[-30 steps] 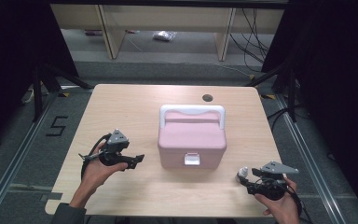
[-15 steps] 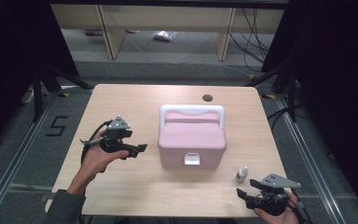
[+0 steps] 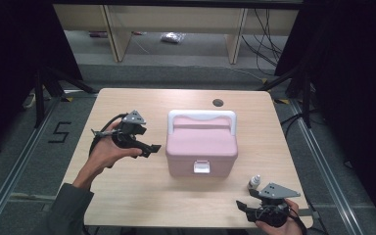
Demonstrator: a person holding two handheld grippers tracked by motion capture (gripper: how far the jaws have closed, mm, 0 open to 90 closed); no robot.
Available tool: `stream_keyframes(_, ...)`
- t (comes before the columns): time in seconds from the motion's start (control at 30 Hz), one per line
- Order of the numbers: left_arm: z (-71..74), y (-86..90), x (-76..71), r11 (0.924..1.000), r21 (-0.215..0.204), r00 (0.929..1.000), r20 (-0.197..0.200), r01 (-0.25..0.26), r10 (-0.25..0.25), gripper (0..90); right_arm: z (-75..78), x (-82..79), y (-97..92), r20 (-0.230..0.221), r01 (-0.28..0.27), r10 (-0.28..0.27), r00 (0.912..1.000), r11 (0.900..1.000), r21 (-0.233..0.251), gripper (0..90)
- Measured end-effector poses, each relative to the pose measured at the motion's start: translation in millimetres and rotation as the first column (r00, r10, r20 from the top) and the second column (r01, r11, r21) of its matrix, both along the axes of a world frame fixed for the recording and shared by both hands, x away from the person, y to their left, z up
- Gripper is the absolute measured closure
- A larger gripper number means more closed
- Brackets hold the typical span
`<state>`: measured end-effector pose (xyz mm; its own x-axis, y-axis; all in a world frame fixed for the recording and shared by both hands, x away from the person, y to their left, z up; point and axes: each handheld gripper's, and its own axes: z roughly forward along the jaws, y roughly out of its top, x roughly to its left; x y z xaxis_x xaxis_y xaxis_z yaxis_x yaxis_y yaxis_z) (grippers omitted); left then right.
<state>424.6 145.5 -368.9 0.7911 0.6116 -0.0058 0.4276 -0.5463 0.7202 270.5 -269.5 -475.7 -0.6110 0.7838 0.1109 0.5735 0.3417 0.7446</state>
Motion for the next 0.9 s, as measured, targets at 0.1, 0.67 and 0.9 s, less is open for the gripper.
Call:
stream_keyframes(0.1,8.1,-7.0,6.4,0.9994,0.028,0.9998,-0.002,0.020,-0.020,15.7,-0.3,3.4,3.0,0.019,-0.030,0.031,0.9993,0.9993,-0.024,36.8)
stream_keyframes(0.67,45.6,-41.4,42.4,0.9865,0.138,0.9960,-0.001,0.088,-0.089,17.9,-5.5,14.9,15.1,0.006,-0.069,0.069,0.9976,0.9973,-0.025,37.0)
stream_keyframes(0.9,54.8,-49.5,52.0,0.9766,0.180,0.9929,-0.011,0.118,-0.118,18.1,-7.6,14.5,15.1,-0.010,-0.071,0.071,0.9975,0.9974,-0.013,37.0)
